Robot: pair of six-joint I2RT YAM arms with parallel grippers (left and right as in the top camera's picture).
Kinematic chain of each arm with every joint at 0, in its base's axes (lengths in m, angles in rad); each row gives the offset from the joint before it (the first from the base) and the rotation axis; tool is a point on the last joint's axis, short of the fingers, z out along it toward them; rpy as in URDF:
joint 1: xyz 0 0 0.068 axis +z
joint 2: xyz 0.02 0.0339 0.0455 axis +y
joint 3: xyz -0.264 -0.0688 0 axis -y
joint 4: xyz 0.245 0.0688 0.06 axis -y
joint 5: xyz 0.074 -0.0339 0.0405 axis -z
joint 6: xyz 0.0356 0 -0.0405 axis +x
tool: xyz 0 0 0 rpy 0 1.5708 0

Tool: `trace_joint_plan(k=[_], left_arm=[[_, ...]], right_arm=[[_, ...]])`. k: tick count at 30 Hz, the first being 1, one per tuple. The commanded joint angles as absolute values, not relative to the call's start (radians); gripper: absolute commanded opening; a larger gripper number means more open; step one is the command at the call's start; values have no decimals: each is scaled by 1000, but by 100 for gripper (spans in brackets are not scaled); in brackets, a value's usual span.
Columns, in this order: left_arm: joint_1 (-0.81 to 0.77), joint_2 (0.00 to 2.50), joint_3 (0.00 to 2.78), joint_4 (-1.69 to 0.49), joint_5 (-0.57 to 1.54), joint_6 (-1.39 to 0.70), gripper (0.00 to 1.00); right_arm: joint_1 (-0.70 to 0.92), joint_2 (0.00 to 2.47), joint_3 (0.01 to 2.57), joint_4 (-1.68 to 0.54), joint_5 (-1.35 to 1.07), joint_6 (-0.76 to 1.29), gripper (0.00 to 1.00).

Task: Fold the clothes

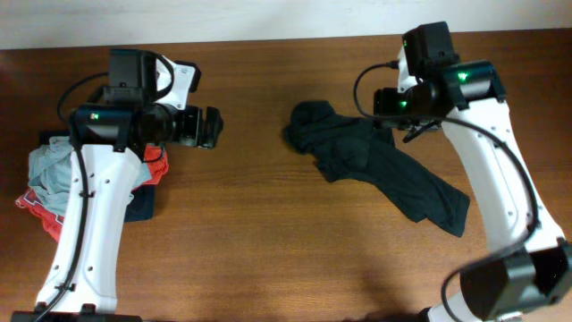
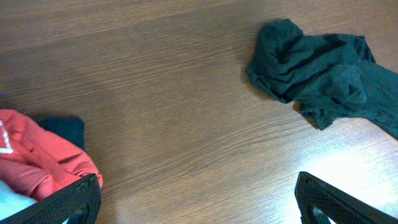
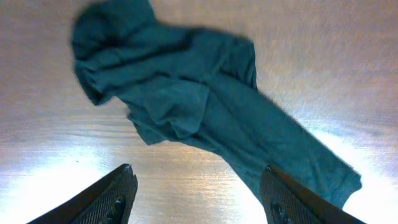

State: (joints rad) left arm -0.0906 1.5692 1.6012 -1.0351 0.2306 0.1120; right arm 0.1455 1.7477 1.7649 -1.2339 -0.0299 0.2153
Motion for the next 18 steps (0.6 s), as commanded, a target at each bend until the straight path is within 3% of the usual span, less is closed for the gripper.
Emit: trace_joint_plan(k=[1,14,17,18], left_arm=[[-105,1589,1620,-1033,227,129,99],[-105,1597,1620,-1034,227,129,99],[-105,1597,1620,-1033,227,129,99],[-105,1597,1620,-1033,227,129,99]], right_arm=[[144,1842,1707,-1239,-92,251,68],[197,2078,1581,-991,-171,243,69],[202,2078,1580,-955,-169,244,54],[202,2078,1580,-944,-169,244,37]])
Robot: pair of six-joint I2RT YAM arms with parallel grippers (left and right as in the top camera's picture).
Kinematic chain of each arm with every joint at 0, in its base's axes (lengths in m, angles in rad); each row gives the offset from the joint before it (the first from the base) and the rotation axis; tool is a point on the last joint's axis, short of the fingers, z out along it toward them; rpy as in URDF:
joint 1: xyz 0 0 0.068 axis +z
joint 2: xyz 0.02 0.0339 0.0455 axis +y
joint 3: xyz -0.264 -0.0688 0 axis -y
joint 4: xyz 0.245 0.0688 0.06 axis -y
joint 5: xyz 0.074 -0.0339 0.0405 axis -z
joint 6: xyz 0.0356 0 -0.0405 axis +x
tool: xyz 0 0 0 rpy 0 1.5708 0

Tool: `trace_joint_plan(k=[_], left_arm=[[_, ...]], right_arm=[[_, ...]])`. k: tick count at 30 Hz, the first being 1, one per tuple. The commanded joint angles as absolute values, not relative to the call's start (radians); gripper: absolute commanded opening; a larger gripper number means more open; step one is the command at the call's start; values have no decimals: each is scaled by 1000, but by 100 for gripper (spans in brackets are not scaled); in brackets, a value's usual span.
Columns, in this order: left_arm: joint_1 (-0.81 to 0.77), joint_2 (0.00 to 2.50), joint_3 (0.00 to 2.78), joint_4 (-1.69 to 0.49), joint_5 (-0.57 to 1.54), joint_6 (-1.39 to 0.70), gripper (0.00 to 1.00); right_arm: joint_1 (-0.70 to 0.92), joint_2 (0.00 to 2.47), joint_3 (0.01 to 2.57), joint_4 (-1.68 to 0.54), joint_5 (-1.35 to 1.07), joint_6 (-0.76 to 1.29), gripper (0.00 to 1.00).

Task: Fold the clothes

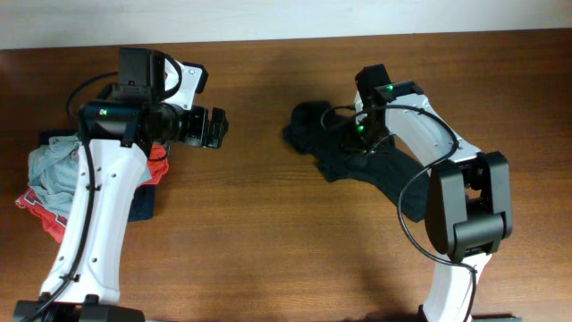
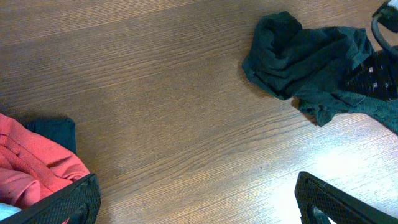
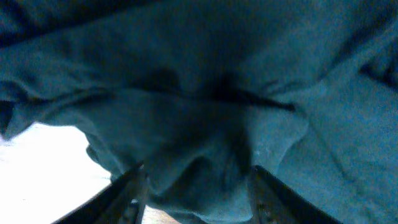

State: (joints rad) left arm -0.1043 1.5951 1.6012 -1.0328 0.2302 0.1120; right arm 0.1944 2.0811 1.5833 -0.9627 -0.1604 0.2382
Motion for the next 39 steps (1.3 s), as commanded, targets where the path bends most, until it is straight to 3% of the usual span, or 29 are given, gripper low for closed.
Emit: trace_joint_plan(k=[1,4,7,26,35,39], left_arm=[[-105,1597,1620,-1033,227,129,99],[-105,1597,1620,-1033,226,129,99],[-105,1597,1620,-1034,216,129,99],[-105,1597,1620,-1007,216,129,99],[-105,1597,1620,-1013,242,132,99],[-110,1597,1620,-1011,416,243,99]], right_arm=[[202,2078,1580,-941,-169,244,26],[202,2068,1588,-945,-169,242,8],[202,2033,1589,-945,-168,239,4],[233,1426,1590,-880,-401,-47,4],[296,1329,1590,-848,-370,-97,4],[297,1329,1590,-855,-371,-97,4]])
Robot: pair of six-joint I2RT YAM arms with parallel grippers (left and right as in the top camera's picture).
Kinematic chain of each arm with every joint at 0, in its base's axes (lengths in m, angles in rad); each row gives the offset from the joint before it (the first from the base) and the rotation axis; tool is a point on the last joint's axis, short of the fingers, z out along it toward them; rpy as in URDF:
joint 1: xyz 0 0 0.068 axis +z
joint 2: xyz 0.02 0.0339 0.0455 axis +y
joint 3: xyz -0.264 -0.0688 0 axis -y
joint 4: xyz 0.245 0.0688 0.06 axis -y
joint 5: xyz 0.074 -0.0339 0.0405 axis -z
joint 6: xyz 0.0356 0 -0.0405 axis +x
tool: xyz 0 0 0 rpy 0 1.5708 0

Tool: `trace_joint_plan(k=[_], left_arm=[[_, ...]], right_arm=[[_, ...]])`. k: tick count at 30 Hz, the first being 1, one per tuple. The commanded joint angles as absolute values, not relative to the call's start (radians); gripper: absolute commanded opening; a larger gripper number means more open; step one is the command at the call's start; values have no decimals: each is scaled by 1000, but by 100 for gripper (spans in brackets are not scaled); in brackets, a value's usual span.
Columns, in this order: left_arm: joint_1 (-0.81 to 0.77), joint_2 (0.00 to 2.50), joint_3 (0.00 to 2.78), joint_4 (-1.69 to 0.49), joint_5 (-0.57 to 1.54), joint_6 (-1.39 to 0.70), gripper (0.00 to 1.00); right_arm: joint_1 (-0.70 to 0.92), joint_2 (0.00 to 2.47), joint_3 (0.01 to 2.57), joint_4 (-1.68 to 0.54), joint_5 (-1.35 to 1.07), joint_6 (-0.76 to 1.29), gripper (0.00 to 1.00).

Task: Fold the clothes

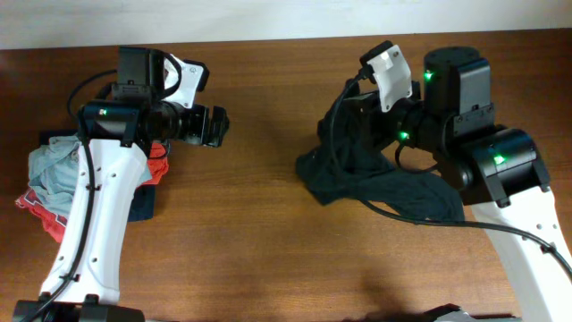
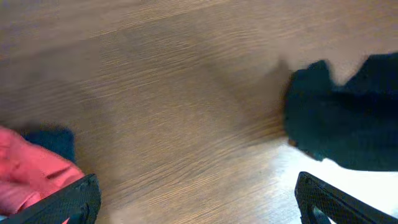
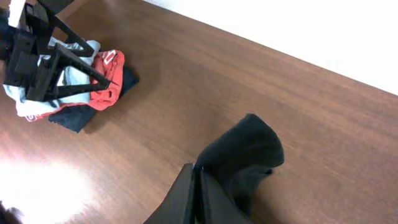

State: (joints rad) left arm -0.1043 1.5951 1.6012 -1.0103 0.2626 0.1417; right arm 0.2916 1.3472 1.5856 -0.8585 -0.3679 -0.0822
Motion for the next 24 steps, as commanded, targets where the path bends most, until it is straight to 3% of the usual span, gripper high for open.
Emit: trace_joint_plan(k=[1,14,24], left_arm=[[-114,1597,1620,-1008,464,268,99],[-250,1597,1621,-876,665,448,99],[-353,1597,1621,-846,667,681,98]], right_arm=[[297,1329,1590,-857,-371,-97,4],[398,1328,1590,-883,-392,-166,4],[439,1288,1590,-970,-438,-255,4]])
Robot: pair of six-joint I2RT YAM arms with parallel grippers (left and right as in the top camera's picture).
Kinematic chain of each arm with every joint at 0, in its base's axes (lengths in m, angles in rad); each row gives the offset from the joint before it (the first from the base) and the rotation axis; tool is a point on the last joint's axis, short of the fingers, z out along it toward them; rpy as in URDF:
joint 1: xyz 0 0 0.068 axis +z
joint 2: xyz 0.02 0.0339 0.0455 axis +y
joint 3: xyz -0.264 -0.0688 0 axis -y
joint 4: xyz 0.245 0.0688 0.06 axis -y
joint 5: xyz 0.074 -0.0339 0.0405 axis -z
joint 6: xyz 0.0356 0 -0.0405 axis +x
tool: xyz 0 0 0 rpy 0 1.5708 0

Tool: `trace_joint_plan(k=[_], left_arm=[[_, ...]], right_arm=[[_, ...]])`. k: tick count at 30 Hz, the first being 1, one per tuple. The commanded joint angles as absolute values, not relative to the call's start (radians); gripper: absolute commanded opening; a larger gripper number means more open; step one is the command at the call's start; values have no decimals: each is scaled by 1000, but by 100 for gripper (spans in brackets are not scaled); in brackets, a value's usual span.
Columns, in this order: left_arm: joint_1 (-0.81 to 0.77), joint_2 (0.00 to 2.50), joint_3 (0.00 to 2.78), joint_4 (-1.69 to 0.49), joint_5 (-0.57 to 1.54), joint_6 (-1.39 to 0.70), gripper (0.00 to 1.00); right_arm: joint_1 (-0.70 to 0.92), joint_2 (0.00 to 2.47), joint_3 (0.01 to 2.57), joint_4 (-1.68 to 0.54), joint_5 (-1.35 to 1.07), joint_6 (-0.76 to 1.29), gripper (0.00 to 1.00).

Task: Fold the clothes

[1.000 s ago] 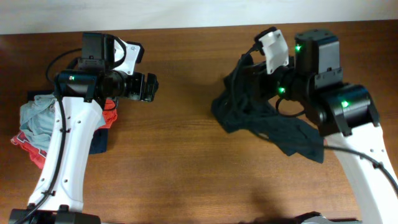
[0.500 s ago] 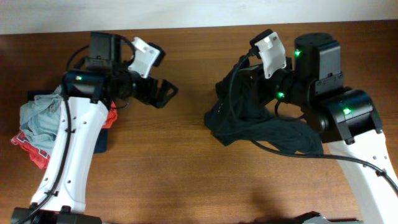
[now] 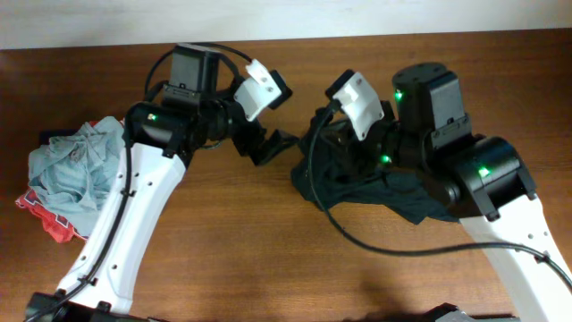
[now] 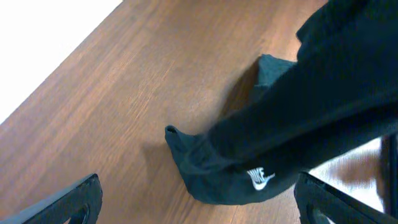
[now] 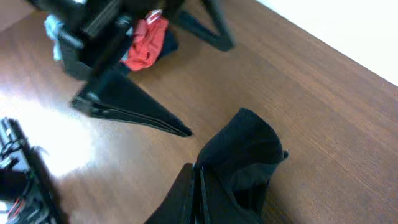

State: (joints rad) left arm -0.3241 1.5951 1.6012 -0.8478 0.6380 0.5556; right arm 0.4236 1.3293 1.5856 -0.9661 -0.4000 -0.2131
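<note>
A dark green garment (image 3: 357, 186) with a white logo (image 4: 260, 178) is partly lifted off the wooden table (image 3: 268, 250). My right gripper (image 5: 196, 178) is shut on a raised fold of it (image 5: 249, 149), and the rest trails on the table. My left gripper (image 3: 273, 146) is open just left of the lifted cloth. In the left wrist view its fingers (image 4: 69, 202) stand wide apart, with the hanging edge of the garment (image 4: 211, 168) between and ahead of them.
A pile of other clothes, grey-blue and red (image 3: 58, 174), lies at the table's left edge; it shows in the right wrist view as a red and blue heap (image 5: 146, 34). The white wall (image 3: 286, 18) runs along the far edge.
My left gripper has moved from beside the clothes pile rightwards to the lifted edge of the dark garment, still open. My right gripper still holds the garment raised.
The dark garment lay crumpled on the table with my right gripper open above it. Then the right gripper was down in the cloth. Later it was shut on a fold held above the table. My left gripper stayed by the pile and now sits at the garment.
</note>
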Motion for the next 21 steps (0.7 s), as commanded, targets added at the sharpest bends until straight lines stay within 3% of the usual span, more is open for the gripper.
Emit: trace_joint_plan(k=[1,8,11,12,15,18,21], left_arm=[[-362,1597,1621,-846,667,696,98],[-414,1597,1621,-888,719,867,91],[-427,1597,1621,-903,746,918,81],[-430,1597,1621,-902,762,919,76],[-430,1597,1621,-903,793,923,44],[-429,1597,1621,-904,794,922,30],[-430,1597,1621,-905,793,922,6]], right_arm=[[439,1285,1590,-975,-438,-255,4],[439,1274,1590,-1000,-438,-284,4],[439,1274,1590,-1008,-438,-284,4],[439,1274,1590,-1011,-438,-284,4],[439,1274,1590,-1011,-438,-284,4],[439,1274,1590,-1011,-438,-284,4],[439,1274,1590,-1011,-438,-284,4]])
